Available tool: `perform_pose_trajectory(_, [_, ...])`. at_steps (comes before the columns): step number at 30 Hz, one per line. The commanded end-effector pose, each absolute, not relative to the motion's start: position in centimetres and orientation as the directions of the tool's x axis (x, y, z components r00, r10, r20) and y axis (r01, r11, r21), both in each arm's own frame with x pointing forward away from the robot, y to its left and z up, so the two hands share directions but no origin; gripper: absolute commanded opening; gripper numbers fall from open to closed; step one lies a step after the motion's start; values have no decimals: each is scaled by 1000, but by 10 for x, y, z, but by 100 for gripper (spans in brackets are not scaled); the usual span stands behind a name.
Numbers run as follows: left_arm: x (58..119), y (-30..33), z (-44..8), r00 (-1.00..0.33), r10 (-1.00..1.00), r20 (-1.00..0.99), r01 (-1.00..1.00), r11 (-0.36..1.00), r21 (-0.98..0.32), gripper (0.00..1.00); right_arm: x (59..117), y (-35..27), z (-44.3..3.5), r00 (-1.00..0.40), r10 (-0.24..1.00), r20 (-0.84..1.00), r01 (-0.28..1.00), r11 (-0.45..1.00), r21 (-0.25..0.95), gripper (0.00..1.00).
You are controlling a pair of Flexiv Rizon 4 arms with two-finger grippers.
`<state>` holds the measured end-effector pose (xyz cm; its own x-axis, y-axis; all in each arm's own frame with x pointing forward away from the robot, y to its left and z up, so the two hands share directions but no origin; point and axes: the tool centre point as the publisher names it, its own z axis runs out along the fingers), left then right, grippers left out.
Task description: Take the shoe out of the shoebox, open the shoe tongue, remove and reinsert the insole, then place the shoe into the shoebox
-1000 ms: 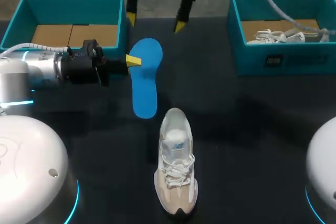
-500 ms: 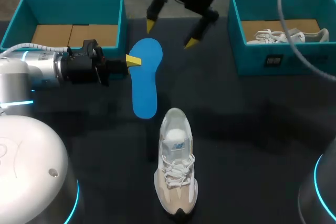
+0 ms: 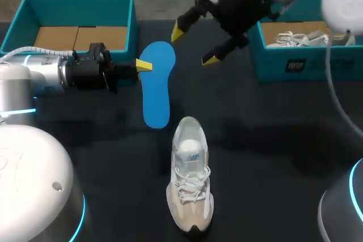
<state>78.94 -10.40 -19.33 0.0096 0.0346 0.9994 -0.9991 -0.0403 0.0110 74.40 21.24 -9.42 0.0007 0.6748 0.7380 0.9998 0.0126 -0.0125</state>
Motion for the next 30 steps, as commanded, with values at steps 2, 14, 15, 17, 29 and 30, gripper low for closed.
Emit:
perform_pose_trajectory(2, [789,-104,-193,10,32,999,-999,-39,11,0,741,210,-104,8,172,985,1000,21,-12,100])
perform_pose_trajectory(14, [789,-104,-193,10,32,999,-999,-39,11,0,741,213,-119,-28,125,992,999,25,25,100])
perform_pose_trajectory(15, [789,-104,-193,10,32,999,-999,-39,11,0,742,212,-121,-29,128,991,999,24,26,100])
perform_pose_trajectory(17, [789,-104,-193,10,32,999,-999,-39,11,0,744,210,-125,-28,126,992,999,21,25,100])
perform_pose_trajectory(29, [789,-104,-193,10,32,999,-999,-39,11,0,749,209,-130,-25,126,992,1000,20,23,100])
perform_pose_trajectory(30, [789,-104,-193,10,32,999,-999,-39,11,0,749,210,-131,-25,125,992,1000,20,22,100])
